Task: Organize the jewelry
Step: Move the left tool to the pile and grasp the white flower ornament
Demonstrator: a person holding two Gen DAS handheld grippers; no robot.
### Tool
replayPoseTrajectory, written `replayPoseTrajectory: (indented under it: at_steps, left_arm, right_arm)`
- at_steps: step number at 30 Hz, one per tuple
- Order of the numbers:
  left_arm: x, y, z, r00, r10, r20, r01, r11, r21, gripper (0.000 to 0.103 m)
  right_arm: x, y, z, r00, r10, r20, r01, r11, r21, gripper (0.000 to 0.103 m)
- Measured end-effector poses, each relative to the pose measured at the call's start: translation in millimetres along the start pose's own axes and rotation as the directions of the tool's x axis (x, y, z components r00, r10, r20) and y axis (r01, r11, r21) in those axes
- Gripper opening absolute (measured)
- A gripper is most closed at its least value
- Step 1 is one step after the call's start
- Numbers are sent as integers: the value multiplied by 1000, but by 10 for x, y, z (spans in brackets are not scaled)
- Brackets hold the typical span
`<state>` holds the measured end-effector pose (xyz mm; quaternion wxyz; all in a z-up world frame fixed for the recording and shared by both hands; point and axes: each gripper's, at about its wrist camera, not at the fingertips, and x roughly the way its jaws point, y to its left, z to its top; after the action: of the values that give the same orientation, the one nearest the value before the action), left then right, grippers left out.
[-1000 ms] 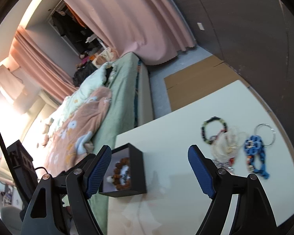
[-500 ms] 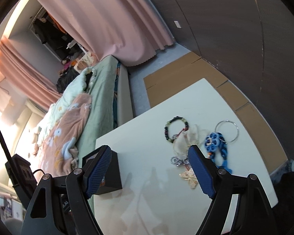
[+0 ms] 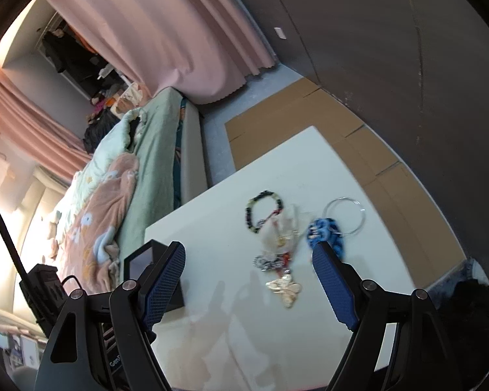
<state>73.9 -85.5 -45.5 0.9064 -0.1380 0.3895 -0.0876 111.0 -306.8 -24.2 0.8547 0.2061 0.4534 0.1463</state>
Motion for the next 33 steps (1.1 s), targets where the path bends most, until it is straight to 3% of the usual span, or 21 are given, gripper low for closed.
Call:
replayPoseTrajectory:
  at_steps: [7,16,33]
  left_arm:
    - [194,-51,-30,998,-21,-53,22,1000,21,49]
    - [498,-188,-95,990,-54,-127,61,997,51,47]
    - [1003,-403,3,987,-66,-150,80,993,90,47]
  right_arm:
    - [-57,-304,101,1000,-19,-2,19,998,57,81]
    - [182,-553,151,994,-46,-98,59,989,132,74]
    - [471,-576,242,982,-101,-157,123,983,137,74]
